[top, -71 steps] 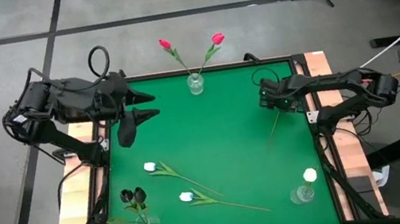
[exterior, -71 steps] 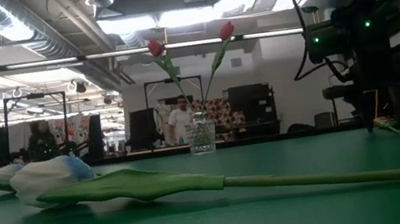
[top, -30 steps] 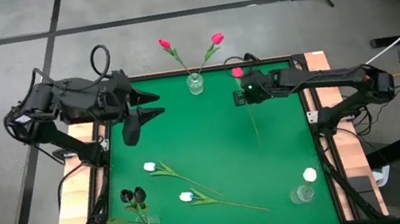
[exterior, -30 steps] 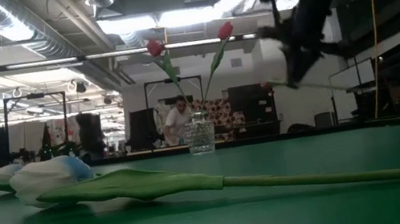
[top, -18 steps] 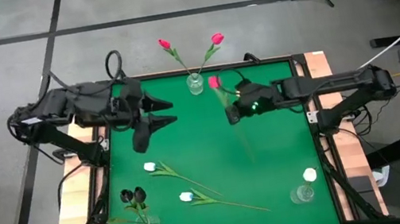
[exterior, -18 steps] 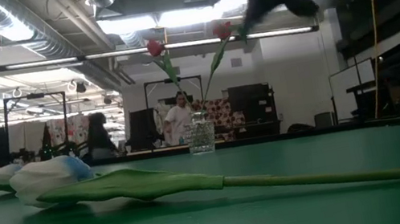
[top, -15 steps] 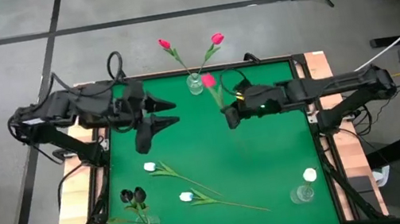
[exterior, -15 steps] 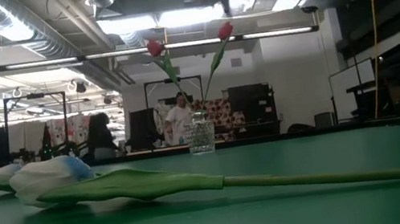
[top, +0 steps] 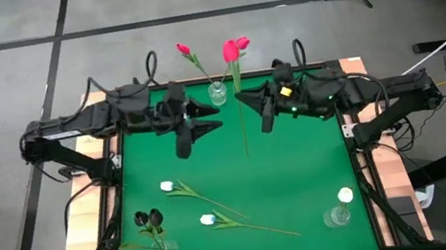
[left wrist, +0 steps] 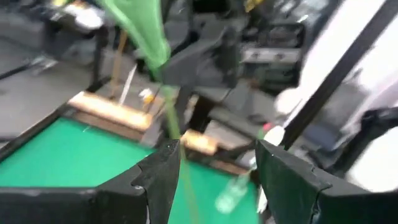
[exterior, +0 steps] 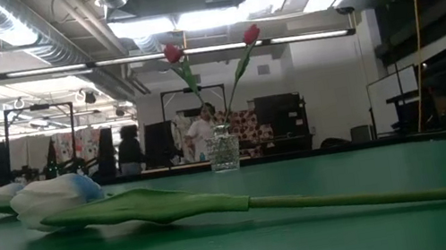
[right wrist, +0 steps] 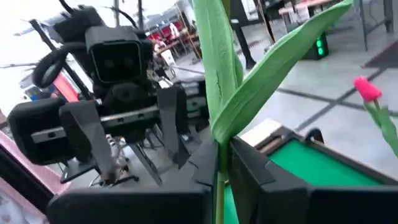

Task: Sort flowers into vase by color
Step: Put the pink flower into the top transparent vase

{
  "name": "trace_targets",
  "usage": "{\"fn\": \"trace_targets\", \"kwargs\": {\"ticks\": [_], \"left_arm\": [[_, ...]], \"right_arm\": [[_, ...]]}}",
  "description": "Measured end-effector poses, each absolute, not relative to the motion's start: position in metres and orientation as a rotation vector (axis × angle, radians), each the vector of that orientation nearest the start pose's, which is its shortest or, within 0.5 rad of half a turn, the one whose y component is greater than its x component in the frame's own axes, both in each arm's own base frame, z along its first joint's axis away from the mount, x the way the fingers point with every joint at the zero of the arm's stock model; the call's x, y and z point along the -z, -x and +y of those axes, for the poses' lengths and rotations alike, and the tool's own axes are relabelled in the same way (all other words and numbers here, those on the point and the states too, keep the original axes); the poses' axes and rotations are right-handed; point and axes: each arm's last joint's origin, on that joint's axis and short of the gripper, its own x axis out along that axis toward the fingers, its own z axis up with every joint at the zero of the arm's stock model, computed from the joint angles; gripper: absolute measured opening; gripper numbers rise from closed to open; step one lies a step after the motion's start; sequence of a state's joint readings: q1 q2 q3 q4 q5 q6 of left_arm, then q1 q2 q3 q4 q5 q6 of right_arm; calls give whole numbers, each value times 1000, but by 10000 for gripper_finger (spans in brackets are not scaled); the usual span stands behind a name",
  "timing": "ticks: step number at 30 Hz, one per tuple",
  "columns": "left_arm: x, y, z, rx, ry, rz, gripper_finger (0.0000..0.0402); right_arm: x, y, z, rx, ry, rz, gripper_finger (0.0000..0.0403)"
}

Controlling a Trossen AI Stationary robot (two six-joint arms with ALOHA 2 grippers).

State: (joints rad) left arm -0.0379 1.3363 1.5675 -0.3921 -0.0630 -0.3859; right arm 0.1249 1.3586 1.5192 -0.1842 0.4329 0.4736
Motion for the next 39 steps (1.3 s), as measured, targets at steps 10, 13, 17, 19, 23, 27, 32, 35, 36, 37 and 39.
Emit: {"fn": "trace_targets", "kwargs": {"ticks": [10, 13, 17, 19, 23, 27, 32, 35, 36, 37, 39], "left_arm": [[-427, -296, 3, 15, 472, 82, 205], [-425, -300, 3, 22, 461, 48, 205], [-421, -306, 3, 20, 437, 59, 205], [-420, -308, 4, 17, 426, 57, 205], [-417, -310, 4, 14, 421, 67, 205], [-416, -311, 6, 3, 421, 73, 198], [-416, -311, 9, -7, 421, 70, 133], [-416, -311, 9, -7, 415, 69, 80], [-416, -311, 9, -7, 408, 68, 63], [-416, -311, 9, -7, 399, 69, 46], [-416, -311, 9, -7, 389, 69, 15]], "right_arm": [[-455, -303, 27, 256, -439, -78, 28], [-454, -309, 28, 244, -443, -91, 28], [-450, -316, 30, 203, -445, -93, 28], [-450, -317, 30, 202, -445, -91, 28], [-450, -319, 30, 194, -449, -108, 28], [-452, -319, 31, 176, -453, -121, 28], [-451, -319, 31, 176, -452, -119, 28], [-451, -319, 31, 178, -451, -116, 28], [-451, -319, 31, 178, -450, -115, 28], [-451, -319, 30, 180, -445, -115, 28], [-451, -319, 30, 190, -428, -115, 28]]}}
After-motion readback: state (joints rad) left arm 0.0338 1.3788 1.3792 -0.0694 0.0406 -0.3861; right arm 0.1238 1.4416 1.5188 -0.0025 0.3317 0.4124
